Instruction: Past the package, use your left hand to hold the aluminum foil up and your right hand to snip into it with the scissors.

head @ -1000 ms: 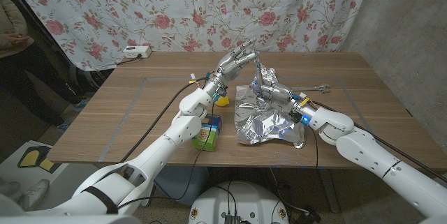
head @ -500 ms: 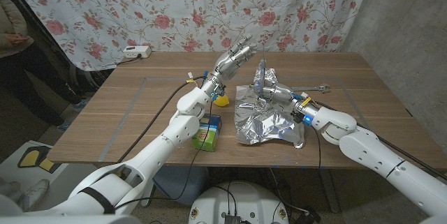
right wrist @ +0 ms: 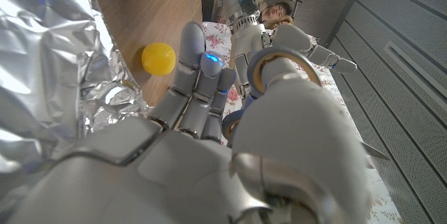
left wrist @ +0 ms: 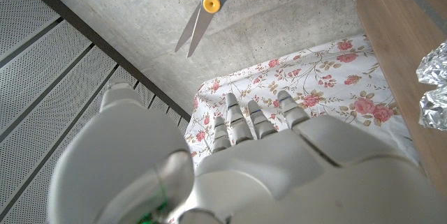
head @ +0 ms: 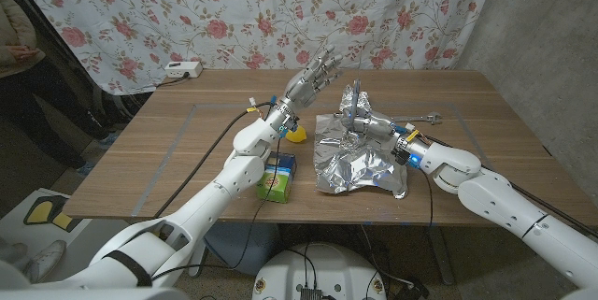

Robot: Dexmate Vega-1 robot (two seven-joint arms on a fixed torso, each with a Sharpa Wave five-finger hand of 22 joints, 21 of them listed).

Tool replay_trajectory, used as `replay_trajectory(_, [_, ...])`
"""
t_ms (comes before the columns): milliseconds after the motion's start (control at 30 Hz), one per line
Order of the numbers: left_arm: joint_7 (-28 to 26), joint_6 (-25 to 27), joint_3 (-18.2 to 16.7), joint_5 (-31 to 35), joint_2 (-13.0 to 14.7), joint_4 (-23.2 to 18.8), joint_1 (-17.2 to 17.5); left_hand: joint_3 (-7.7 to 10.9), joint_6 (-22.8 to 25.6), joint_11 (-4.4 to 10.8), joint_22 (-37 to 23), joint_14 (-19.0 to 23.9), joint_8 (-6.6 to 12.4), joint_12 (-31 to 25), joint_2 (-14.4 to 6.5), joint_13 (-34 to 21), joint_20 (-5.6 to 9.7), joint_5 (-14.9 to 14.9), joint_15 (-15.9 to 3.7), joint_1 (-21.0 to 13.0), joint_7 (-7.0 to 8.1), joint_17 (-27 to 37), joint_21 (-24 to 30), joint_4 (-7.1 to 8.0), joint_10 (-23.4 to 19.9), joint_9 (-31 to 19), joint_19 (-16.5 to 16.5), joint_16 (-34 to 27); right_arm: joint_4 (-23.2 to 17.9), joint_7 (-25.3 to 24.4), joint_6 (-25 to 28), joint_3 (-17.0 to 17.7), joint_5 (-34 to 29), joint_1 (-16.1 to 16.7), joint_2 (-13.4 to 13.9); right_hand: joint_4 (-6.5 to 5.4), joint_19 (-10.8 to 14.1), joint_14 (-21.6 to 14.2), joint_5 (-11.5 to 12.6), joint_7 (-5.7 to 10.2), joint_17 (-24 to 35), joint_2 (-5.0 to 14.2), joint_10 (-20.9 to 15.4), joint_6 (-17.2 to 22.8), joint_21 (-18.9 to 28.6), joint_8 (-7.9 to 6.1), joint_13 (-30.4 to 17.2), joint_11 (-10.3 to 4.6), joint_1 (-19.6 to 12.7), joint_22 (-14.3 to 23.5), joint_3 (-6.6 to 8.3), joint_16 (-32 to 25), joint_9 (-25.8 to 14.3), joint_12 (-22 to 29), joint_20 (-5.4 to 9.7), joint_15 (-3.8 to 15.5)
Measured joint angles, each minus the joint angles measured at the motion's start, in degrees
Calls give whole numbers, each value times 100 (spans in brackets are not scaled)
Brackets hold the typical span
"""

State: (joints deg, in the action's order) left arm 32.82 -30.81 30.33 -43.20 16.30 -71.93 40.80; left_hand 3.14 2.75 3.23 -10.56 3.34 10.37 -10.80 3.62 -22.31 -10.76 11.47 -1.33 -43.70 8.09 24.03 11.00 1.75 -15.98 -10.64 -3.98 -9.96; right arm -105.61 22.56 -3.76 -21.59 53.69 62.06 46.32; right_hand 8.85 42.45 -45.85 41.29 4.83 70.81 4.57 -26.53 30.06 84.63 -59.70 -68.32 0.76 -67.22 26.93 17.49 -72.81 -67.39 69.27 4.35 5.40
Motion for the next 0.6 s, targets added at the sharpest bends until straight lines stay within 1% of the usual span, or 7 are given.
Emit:
replay_trajectory(100, [15,-37,-74,-33,88,-111,48,-17,0,57,0,0,0,0,-14,14,0,0,0,13,0,-32,0,17,-8,0,0,0,-47,-18,23,68,58,54,46,-21,-16,11,-32,-5,0,2,0,-5,67,0,23,0,9,-77,43,-33,-3,-38,15,-10])
replay_trajectory(133, [14,-41,-76,-34,92,-115,51,-24,0,69,0,0,0,-19,-13,23,0,0,0,14,0,-38,0,24,-20,0,0,-1,-54,-19,25,74,63,59,52,-12,-36,11,-32,-5,0,-19,0,-5,97,0,53,0,30,-110,52,-33,-6,-61,-6,-10])
replay_trajectory(233, [-29,-69,-163,-38,220,-261,118,-24,0,78,0,1,0,-23,-37,27,0,0,0,37,0,-59,0,24,-30,0,0,-1,-115,-38,76,134,150,101,94,-9,-45,31,-56,-7,0,-25,-1,-7,141,-11,73,1,35,-166,55,-33,-8,-86,-15,-29])
replay_trajectory(267, [-52,-81,-191,-36,267,-308,143,-24,0,98,0,1,0,-38,-37,27,0,0,0,37,0,-66,0,24,-49,0,0,-1,-148,-49,98,161,183,120,117,-25,-45,30,-72,-7,0,-24,-9,-7,151,-11,74,9,35,-184,71,-33,-6,-87,-15,-29])
replay_trajectory(367, [-98,-97,-248,-27,362,-399,198,-24,0,140,0,1,0,-46,-37,52,0,45,0,37,0,-89,0,24,-92,-1,0,-1,-214,-72,143,218,261,159,161,-24,-45,30,-76,-7,0,-25,-9,-8,173,-11,74,9,35,-243,102,-33,34,-87,-15,-29])
replay_trajectory(567, [-230,-127,-363,-2,561,-569,313,-24,2,139,1,1,24,-68,-37,53,0,45,-1,37,1,-119,1,24,-90,-1,0,-25,-376,-112,230,383,455,305,272,-25,-45,56,-166,-7,-27,22,-10,-11,186,-10,124,10,82,-367,103,-32,47,-170,-15,-14])
replay_trajectory(600, [-255,-129,-381,4,594,-595,334,-24,2,139,1,1,24,-68,-37,62,0,45,0,36,1,-129,1,24,-90,-1,0,-25,-414,-114,247,419,491,343,299,-40,-45,72,-185,-16,-27,5,-10,-21,208,-10,124,10,129,-383,118,-33,35,-170,-15,-32])
